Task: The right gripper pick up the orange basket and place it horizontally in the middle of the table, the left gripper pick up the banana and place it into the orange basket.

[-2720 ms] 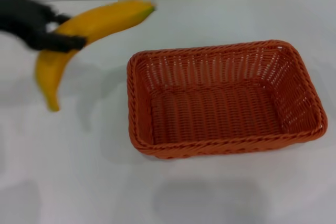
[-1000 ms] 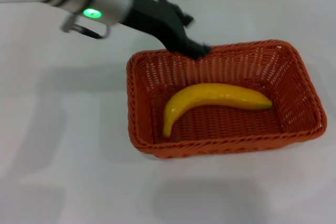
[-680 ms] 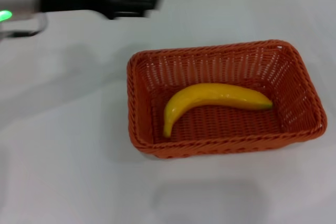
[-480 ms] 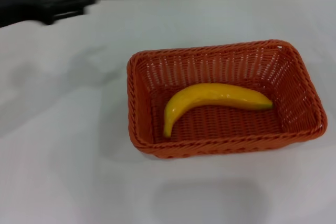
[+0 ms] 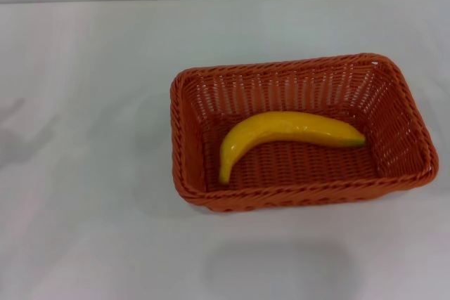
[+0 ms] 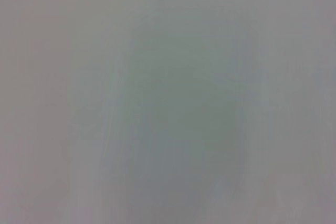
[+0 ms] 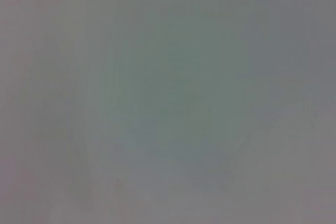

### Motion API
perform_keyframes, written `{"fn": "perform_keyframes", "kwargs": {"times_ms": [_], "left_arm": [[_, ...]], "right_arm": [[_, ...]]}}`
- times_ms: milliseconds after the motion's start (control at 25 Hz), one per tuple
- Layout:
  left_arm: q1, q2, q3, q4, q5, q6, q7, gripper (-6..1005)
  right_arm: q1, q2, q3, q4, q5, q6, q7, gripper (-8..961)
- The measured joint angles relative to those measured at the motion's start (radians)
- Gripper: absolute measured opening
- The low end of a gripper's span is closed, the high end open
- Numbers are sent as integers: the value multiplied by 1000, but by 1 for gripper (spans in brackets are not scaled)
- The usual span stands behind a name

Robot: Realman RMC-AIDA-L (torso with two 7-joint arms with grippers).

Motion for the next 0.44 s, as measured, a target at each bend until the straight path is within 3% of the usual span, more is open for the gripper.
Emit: {"fn": "perform_keyframes", "kwargs": {"times_ms": [280, 440], "left_arm": [[18, -2, -211, 253, -38, -145, 234, 803], [19, -3, -275, 341, -52, -159, 320, 803]], "right_arm": [[-19, -1, 4, 135, 94, 16, -173, 707], [-29, -2, 11, 141, 95, 17, -181, 707]]}}
